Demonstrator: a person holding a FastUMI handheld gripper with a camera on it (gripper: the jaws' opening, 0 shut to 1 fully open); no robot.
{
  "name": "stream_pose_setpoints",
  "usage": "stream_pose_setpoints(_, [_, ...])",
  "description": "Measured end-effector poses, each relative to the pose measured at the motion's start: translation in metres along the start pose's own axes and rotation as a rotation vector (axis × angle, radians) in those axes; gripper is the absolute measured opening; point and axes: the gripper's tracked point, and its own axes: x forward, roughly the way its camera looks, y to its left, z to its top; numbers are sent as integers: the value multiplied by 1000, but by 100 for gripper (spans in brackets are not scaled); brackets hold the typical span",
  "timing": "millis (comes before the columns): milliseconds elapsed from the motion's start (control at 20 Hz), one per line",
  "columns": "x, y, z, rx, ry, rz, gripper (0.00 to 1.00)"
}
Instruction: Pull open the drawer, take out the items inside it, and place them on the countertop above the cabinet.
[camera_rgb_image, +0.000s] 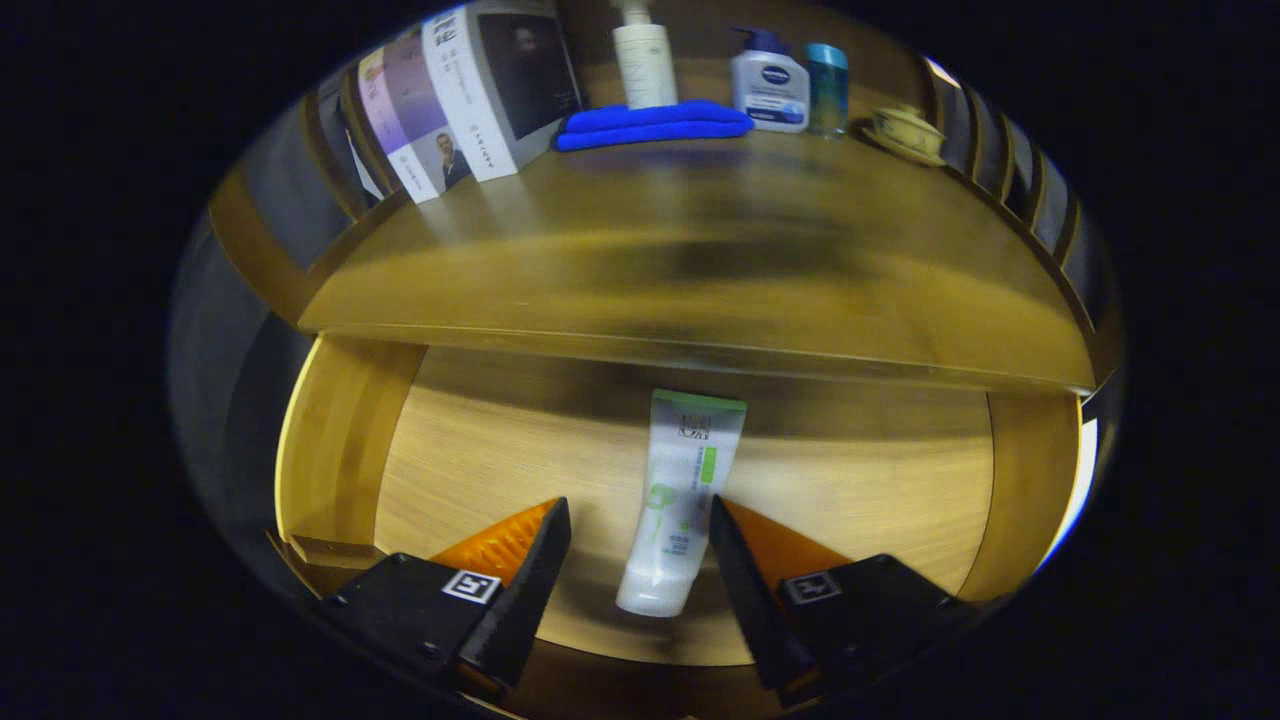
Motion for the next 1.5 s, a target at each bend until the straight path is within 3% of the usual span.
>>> stream_pose_setpoints(400, [20,-11,-14,-23,101,-72,65])
stream_pose_setpoints(550, [22,-7,-19,-63,99,-46,45])
stream_pose_setpoints(900, [-8,6,-13,-82,41,76,44])
stream_pose_setpoints(1200, [-49,16,-23,-23,-10,218,44])
stream_pose_setpoints(1500, [-93,9,-18,-1,-92,272,44])
